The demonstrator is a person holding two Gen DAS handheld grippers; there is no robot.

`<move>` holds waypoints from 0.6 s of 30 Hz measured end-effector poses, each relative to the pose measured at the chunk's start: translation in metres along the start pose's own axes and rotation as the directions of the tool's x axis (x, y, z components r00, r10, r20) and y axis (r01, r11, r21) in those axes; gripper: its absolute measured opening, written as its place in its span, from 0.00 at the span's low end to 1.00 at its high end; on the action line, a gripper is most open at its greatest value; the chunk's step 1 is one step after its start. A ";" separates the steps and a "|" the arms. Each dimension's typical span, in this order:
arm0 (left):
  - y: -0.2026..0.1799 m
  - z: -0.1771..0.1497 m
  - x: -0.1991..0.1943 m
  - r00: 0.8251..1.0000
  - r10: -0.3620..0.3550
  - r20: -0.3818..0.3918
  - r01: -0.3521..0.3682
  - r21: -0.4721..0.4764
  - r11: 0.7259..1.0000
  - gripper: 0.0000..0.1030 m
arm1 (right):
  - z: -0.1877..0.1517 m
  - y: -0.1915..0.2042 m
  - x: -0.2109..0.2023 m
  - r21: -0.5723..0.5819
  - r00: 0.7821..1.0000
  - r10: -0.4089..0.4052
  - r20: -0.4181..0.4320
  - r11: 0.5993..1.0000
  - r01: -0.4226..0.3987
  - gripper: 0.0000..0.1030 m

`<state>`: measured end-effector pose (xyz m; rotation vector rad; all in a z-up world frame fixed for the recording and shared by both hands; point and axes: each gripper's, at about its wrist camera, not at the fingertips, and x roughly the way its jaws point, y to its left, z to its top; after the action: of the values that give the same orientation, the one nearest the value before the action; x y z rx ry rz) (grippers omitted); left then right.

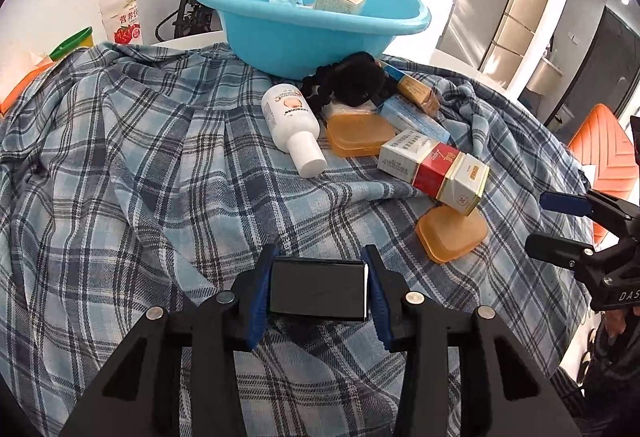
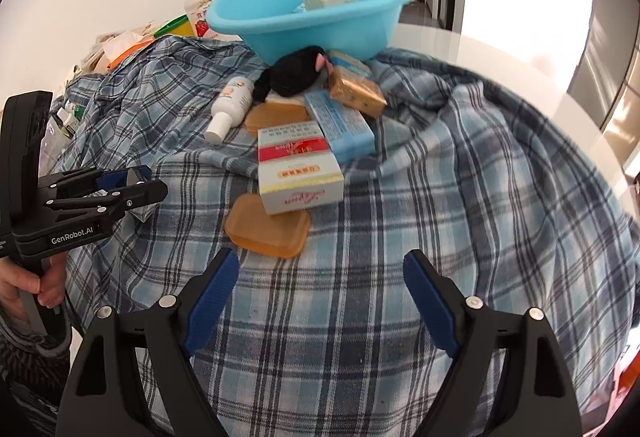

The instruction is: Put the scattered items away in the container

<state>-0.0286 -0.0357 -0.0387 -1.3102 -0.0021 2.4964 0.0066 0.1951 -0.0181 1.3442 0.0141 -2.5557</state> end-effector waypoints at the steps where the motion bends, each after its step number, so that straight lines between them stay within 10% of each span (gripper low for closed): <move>1: 0.001 0.000 0.000 1.000 -0.003 0.002 0.003 -0.004 1.000 0.43 | 0.003 0.002 0.000 -0.010 1.000 -0.002 0.003 1.000 0.002 0.81; 18: -0.004 -0.021 -0.005 0.999 0.040 0.028 -0.042 0.051 0.998 0.69 | 0.000 0.001 0.004 0.017 1.000 0.028 -0.011 0.999 -0.028 0.81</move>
<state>-0.0073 -0.0364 -0.0461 -1.2683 0.0837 2.5305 0.0047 0.1937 -0.0212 1.3549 -0.0247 -2.5307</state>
